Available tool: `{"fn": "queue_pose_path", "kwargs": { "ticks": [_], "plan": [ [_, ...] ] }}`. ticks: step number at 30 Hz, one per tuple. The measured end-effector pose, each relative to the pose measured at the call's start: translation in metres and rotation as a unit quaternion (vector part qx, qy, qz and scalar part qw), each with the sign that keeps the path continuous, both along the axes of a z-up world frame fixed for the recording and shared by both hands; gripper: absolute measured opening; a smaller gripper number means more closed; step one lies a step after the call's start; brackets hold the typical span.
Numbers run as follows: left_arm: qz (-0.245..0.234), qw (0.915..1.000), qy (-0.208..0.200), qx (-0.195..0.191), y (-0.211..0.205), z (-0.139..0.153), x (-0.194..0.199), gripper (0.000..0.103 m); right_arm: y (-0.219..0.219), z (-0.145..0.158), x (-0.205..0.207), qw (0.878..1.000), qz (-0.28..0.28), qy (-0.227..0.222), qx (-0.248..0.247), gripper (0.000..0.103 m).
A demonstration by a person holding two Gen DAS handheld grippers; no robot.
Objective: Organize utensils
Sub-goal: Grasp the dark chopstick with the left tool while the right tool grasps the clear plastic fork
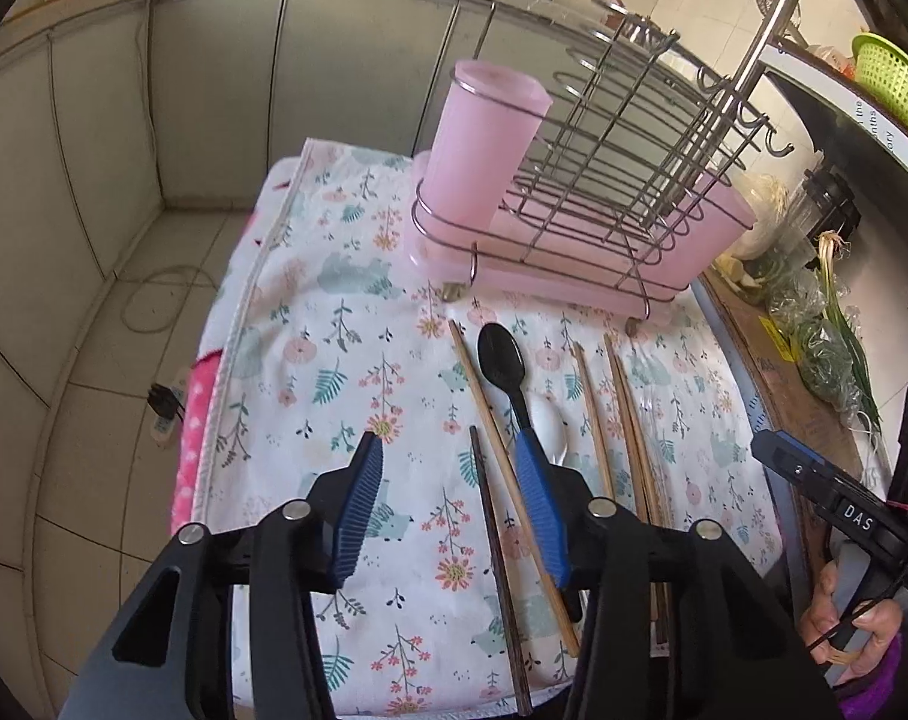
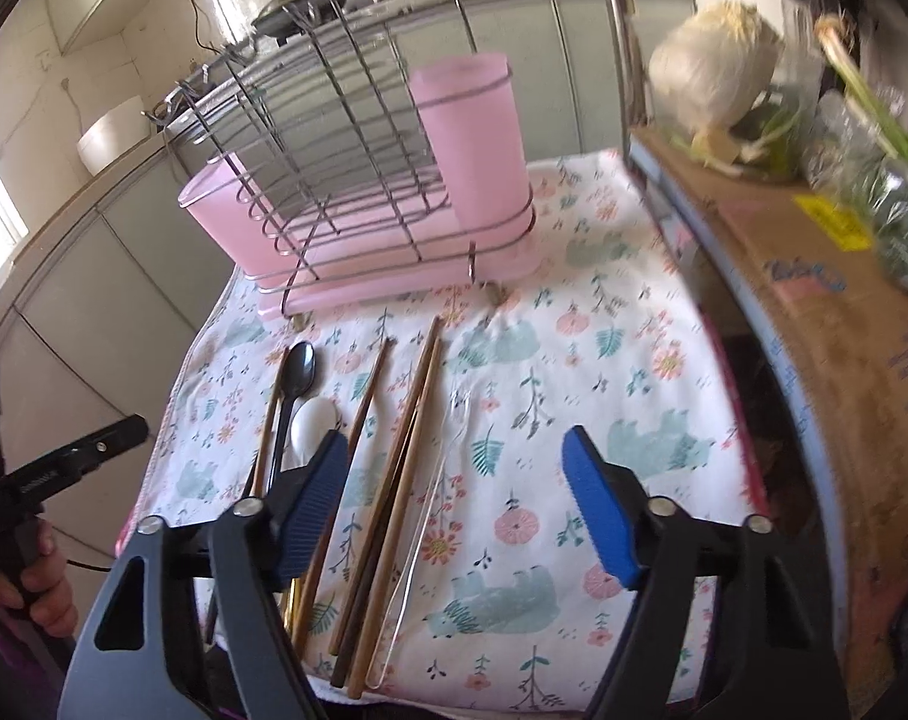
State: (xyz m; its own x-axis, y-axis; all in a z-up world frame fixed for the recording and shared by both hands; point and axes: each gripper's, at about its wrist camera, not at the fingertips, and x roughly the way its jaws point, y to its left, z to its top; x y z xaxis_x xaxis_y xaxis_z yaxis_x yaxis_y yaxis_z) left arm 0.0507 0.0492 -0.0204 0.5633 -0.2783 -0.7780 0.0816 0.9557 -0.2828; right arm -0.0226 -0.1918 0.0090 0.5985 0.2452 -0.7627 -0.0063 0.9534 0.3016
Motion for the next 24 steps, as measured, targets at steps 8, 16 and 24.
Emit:
{"fn": "queue_pose_path", "kwargs": {
  "ticks": [8,16,24],
  "plan": [
    [-0.061,0.9921,0.110,0.004,-0.027,-0.038,0.023,0.021,-0.003,-0.020,0.011,0.998,0.018,0.053,0.043,0.053],
    [-0.076,0.9841,0.158,0.029,-0.044,-0.064,0.042,0.020,-0.004,-0.031,0.020,0.995,0.027,0.081,0.051,0.049],
    [-0.063,0.9836,0.165,0.039,-0.046,-0.073,0.052,0.004,-0.006,-0.039,0.028,0.991,0.030,0.105,0.072,0.044]
  ]
}}
